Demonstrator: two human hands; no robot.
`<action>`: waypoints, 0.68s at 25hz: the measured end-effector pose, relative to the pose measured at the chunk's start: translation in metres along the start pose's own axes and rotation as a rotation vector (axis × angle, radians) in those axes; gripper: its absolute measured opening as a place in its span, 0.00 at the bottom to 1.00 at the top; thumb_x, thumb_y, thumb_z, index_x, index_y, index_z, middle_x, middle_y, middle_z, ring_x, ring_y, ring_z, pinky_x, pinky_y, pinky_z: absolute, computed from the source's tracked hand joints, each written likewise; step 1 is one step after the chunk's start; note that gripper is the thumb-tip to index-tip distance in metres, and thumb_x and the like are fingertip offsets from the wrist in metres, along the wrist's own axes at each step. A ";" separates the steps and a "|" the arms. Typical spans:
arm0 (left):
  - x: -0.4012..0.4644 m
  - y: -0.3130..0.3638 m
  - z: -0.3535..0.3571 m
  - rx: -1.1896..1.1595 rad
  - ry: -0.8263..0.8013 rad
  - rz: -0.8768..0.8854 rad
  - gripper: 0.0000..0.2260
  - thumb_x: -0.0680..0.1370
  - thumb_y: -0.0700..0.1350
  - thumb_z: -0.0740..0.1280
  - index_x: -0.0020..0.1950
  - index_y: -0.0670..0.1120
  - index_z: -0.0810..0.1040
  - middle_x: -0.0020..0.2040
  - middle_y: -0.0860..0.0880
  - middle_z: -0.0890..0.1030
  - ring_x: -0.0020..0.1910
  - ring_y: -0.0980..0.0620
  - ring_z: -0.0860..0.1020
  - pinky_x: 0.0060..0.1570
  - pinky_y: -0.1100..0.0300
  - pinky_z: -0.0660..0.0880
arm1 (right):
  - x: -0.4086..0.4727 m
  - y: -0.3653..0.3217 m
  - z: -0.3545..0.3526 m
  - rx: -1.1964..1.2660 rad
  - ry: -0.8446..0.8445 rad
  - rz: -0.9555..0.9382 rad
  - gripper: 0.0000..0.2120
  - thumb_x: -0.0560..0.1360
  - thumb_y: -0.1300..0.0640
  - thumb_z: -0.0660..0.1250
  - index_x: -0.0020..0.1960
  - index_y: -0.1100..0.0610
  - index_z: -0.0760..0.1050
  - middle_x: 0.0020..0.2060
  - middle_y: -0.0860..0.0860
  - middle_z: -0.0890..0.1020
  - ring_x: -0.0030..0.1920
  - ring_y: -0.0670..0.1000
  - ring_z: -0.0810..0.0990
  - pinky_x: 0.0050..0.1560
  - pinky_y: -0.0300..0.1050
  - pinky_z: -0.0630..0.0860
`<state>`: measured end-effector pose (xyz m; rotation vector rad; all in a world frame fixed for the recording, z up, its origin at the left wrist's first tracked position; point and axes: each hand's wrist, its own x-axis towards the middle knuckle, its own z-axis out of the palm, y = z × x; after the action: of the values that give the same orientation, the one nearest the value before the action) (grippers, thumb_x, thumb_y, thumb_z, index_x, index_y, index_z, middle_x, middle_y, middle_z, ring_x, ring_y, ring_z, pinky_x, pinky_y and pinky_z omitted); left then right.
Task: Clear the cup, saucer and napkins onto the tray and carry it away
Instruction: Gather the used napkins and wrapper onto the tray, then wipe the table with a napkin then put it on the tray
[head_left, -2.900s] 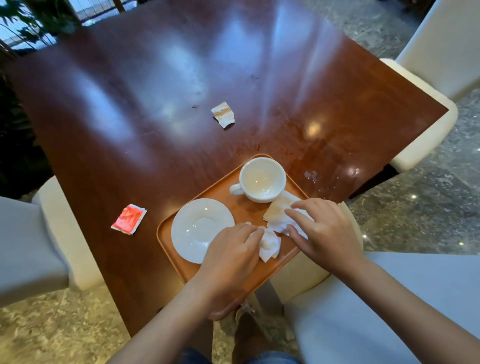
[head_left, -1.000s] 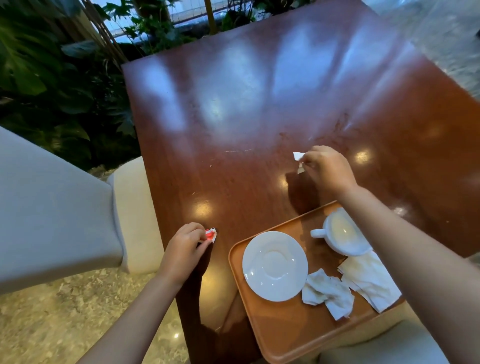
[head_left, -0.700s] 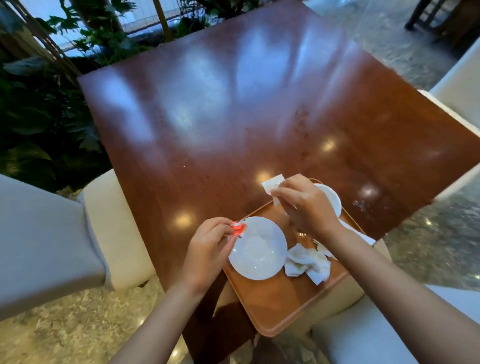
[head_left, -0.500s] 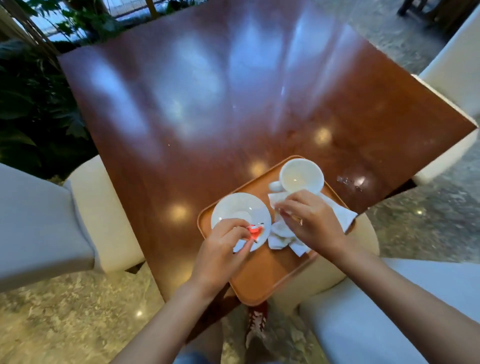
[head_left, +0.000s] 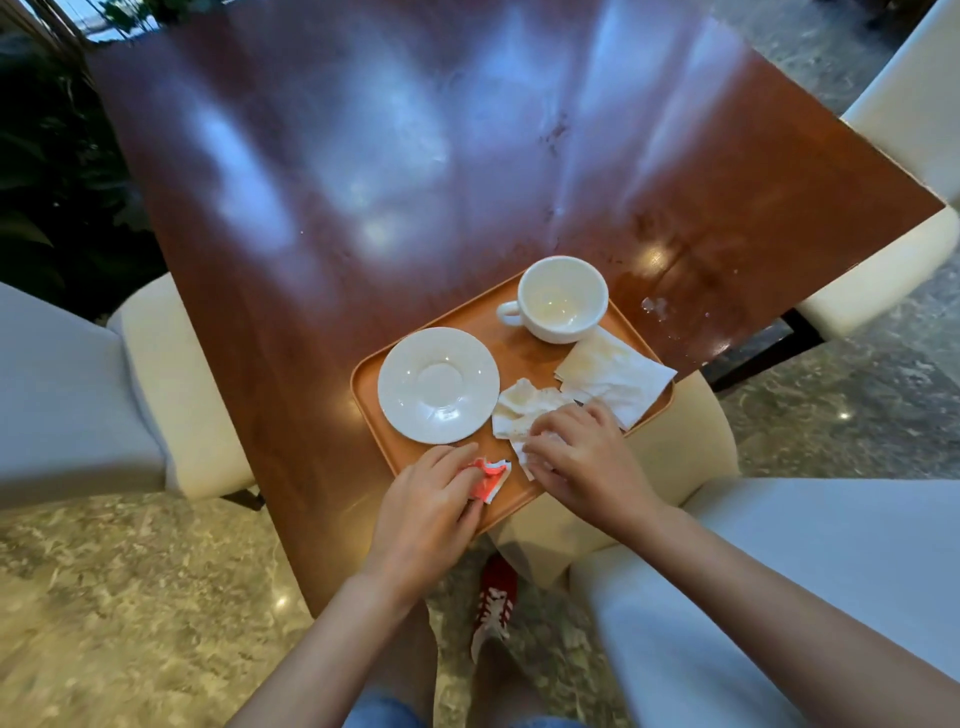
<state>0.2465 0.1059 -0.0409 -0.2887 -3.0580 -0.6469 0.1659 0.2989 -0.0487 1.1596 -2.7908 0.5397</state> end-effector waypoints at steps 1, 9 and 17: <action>-0.002 0.002 0.000 0.002 -0.007 0.000 0.15 0.69 0.45 0.73 0.55 0.44 0.81 0.58 0.46 0.81 0.57 0.47 0.78 0.52 0.53 0.77 | -0.001 0.001 -0.001 -0.008 0.009 -0.015 0.05 0.68 0.57 0.73 0.44 0.56 0.80 0.45 0.54 0.83 0.46 0.56 0.81 0.48 0.50 0.70; -0.036 0.009 0.011 0.006 0.062 0.083 0.07 0.73 0.45 0.65 0.44 0.45 0.81 0.43 0.49 0.82 0.41 0.49 0.80 0.33 0.58 0.76 | -0.068 0.072 -0.030 -0.269 0.156 -0.189 0.13 0.73 0.63 0.67 0.57 0.56 0.80 0.53 0.57 0.84 0.53 0.58 0.82 0.50 0.51 0.77; -0.035 0.004 0.010 0.055 0.040 0.056 0.12 0.74 0.45 0.61 0.39 0.46 0.83 0.36 0.51 0.82 0.32 0.51 0.78 0.24 0.60 0.74 | -0.060 0.087 -0.022 -0.267 0.134 -0.205 0.11 0.73 0.70 0.64 0.52 0.62 0.81 0.44 0.59 0.84 0.46 0.58 0.83 0.46 0.50 0.81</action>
<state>0.2821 0.1078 -0.0499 -0.3551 -3.0110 -0.5587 0.1465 0.4036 -0.0651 1.2751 -2.4978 0.2103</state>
